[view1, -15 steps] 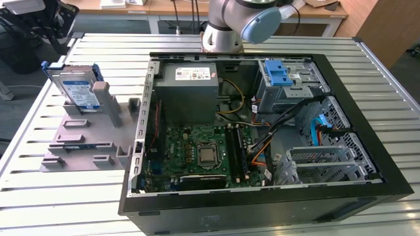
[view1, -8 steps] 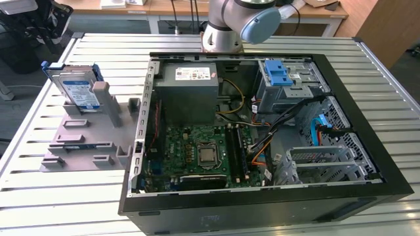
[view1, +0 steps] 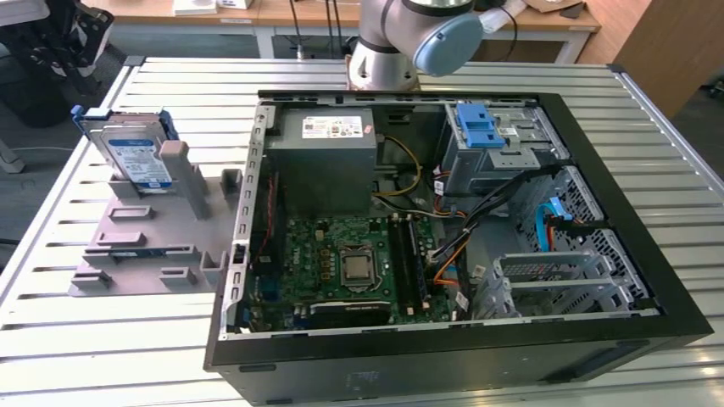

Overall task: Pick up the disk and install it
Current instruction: 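Reach for the disk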

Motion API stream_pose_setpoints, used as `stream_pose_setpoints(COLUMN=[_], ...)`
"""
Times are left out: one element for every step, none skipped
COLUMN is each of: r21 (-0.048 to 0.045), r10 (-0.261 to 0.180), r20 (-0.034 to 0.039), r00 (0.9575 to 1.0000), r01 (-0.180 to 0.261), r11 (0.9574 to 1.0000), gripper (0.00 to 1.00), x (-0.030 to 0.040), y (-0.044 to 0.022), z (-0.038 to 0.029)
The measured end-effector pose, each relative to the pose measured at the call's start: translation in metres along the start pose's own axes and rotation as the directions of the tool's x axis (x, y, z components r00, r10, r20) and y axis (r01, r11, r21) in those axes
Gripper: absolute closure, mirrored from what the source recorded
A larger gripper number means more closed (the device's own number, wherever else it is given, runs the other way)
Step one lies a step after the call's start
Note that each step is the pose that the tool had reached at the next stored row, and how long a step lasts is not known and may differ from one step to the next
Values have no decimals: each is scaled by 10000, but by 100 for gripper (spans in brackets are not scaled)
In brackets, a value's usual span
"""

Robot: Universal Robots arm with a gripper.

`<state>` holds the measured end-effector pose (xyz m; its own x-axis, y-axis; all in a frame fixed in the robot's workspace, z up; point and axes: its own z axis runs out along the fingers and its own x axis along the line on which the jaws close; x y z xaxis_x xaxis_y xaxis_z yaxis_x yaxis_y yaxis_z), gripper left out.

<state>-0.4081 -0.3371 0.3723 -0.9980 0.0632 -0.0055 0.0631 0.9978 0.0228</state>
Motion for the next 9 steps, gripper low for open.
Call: stream_pose_setpoints(r21=[0,0,0,0,0,0,1,0,0], r10=[0,0,-1,-2,-2,-1,0,0,-1], r20=[0,0,0,1,-1,-1,-1,-1,-1], r00=[10000,10000,10000,10000,10000,10000,10000,10000,10000], r01=[0,0,1,2,2,1,0,0,1], r11=[10000,10000,10000,10000,10000,10000,10000,10000,10000], gripper=[89,89,89,89,89,89,89,89,89], x=[12,20,25,27,27,27,28,28,28], y=[0,-1,-2,-2,-2,-1,-2,-2,-2], z=[1,3,3,4,4,4,5,5,5])
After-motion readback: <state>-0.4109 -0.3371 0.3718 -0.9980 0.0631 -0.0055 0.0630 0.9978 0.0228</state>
